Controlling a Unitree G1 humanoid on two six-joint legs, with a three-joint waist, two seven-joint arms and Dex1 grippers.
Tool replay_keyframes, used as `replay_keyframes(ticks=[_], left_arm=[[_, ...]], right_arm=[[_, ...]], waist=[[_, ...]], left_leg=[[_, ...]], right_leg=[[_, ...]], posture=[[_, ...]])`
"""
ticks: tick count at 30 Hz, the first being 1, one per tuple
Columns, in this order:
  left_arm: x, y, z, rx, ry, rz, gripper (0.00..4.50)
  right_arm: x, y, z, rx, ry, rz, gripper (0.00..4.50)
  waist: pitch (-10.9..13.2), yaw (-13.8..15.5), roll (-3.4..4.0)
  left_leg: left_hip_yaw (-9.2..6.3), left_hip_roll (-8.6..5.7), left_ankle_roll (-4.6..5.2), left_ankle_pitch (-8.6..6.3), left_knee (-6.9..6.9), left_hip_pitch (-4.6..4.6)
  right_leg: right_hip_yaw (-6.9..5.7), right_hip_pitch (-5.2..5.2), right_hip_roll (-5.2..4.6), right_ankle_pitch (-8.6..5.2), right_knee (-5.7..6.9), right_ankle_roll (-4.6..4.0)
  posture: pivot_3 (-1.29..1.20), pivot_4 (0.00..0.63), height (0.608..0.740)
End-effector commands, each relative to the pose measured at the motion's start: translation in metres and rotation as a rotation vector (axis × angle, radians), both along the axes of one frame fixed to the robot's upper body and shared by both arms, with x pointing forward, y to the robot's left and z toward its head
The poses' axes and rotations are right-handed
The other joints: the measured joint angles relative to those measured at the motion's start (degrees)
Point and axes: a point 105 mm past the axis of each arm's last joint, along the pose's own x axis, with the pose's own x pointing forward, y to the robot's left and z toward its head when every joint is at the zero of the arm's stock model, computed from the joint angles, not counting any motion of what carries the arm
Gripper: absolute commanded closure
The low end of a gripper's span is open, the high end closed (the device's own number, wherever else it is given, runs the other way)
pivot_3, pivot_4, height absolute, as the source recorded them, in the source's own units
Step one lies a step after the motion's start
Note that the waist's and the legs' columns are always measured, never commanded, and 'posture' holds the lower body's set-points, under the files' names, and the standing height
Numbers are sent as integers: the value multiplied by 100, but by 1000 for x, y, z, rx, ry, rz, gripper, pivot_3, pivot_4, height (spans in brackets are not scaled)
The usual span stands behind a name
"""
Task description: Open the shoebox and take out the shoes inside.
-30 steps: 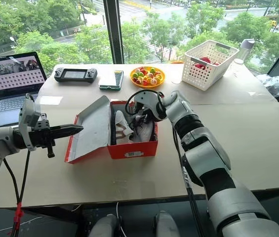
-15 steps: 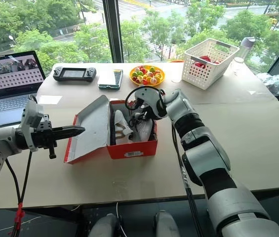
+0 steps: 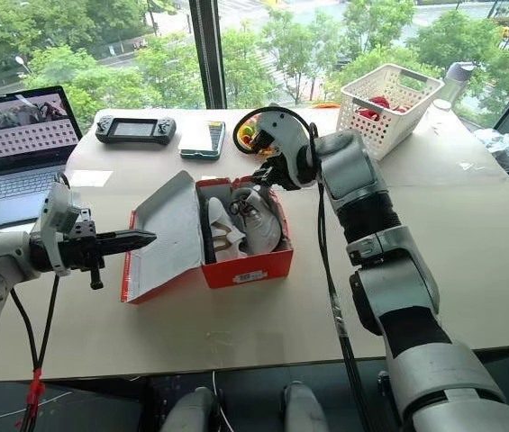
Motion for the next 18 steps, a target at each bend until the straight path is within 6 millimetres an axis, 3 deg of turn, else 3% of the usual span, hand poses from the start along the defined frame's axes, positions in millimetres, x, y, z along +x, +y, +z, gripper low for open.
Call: replay_keyframes(ticks=[1, 13, 14, 18], left_arm=[[1, -2, 12, 11, -53, -18, 4500], [-1, -3, 10, 9, -44, -22, 4500], [-1, -3, 9, 9, -43, -22, 4500], [-3, -2, 9, 8, -39, -19, 4500]], right_arm=[[-6, 0, 2, -15, -31, 20, 3166], [3, 1, -35, -111, -8, 19, 3166], [4, 1, -36, -109, -5, 18, 2665], [6, 1, -35, -121, -20, 31, 1467]], waist=[[0, 1, 0], [0, -10, 0], [0, -8, 0], [0, -8, 0]], left_leg=[[0, 0, 0, 0, 0, 0], [1, 0, 0, 1, 1, 1], [0, 0, 0, 1, 2, 1], [0, 0, 0, 1, 2, 1]], right_leg=[[0, 0, 0, 0, 0, 0], [0, 0, 2, 0, 1, 1], [0, 1, 2, 0, 0, 1], [0, 1, 1, 0, 1, 1]], posture=[[0, 150, 733], [0, 150, 733], [0, 150, 733], [0, 150, 733]])
